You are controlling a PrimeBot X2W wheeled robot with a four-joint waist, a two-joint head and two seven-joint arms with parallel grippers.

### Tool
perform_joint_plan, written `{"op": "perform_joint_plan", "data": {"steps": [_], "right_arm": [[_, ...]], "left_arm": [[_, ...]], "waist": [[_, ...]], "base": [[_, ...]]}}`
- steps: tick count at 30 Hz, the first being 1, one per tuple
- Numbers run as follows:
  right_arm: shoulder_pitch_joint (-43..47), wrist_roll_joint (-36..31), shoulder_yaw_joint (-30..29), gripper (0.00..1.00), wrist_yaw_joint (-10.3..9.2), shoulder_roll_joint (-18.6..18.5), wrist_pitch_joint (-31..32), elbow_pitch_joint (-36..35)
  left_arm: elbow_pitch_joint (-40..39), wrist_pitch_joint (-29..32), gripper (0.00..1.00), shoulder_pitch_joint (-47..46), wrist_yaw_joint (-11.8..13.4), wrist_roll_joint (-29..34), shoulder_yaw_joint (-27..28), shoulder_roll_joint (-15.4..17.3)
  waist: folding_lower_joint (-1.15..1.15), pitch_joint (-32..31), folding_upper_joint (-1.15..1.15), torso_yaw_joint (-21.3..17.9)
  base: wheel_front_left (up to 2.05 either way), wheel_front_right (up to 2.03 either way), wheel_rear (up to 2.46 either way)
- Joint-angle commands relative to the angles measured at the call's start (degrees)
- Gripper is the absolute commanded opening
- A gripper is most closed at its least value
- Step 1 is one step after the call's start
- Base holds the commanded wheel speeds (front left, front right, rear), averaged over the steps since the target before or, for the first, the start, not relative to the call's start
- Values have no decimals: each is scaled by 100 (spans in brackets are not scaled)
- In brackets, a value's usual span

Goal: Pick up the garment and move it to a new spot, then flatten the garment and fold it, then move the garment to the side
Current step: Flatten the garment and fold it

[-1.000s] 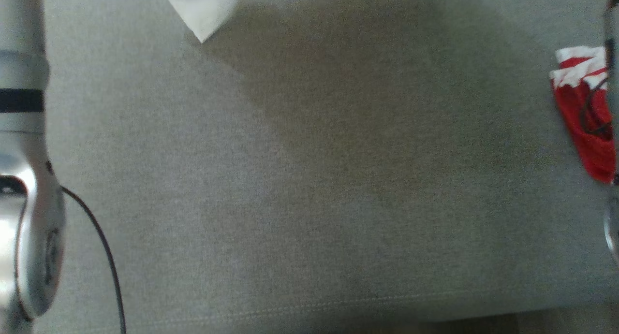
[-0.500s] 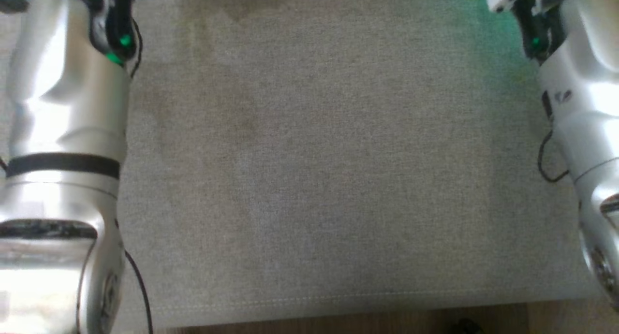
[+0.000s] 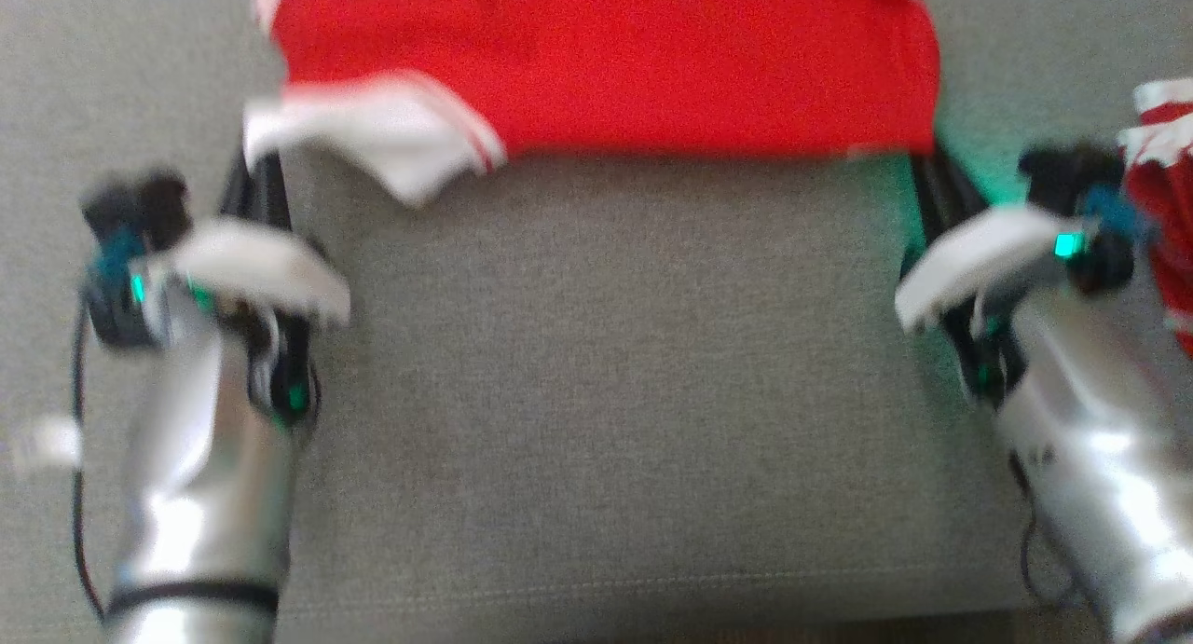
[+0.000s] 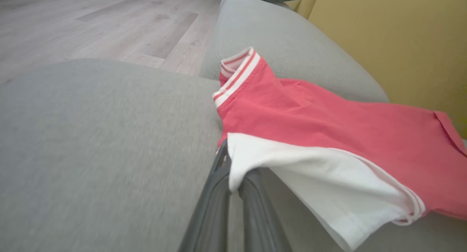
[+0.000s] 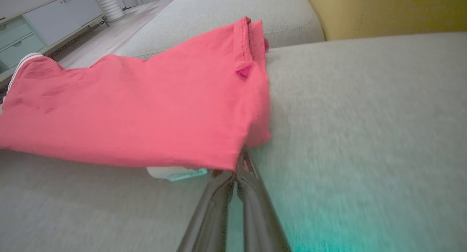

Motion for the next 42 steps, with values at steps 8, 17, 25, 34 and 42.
{"op": "perform_joint_plan", "data": {"steps": [8,17,25,34,42], "right_arm": [[2384,1,-689,0,37,-388,691,-1784],[4355,-646,-1936,0,37,9,2064,-3936],[5508,-1152,-2648,0,37,584,3298,-5699],[5262,-1225,-2634,0,37,594,4167,-6048],[4188,-1126,-2506,0,37,265,4630,-5649]], "left_arm": [[-1341,179,0,2178,90,56,228,223],[-3048,1209,0,3838,441,-106,285,210],[-4607,2252,0,4919,779,-76,213,265],[-4956,3118,0,4645,708,-116,102,564],[-4543,3972,0,3540,410,-356,38,926]], "waist": [[-1,-1113,0,-20],[-1,-1560,0,-14],[-1,-1705,0,-12],[-1,-1438,0,-56],[-1,-831,0,-75]], "base": [[0,0,0],[0,0,0],[0,0,0],[0,0,0],[0,0,0]]}}
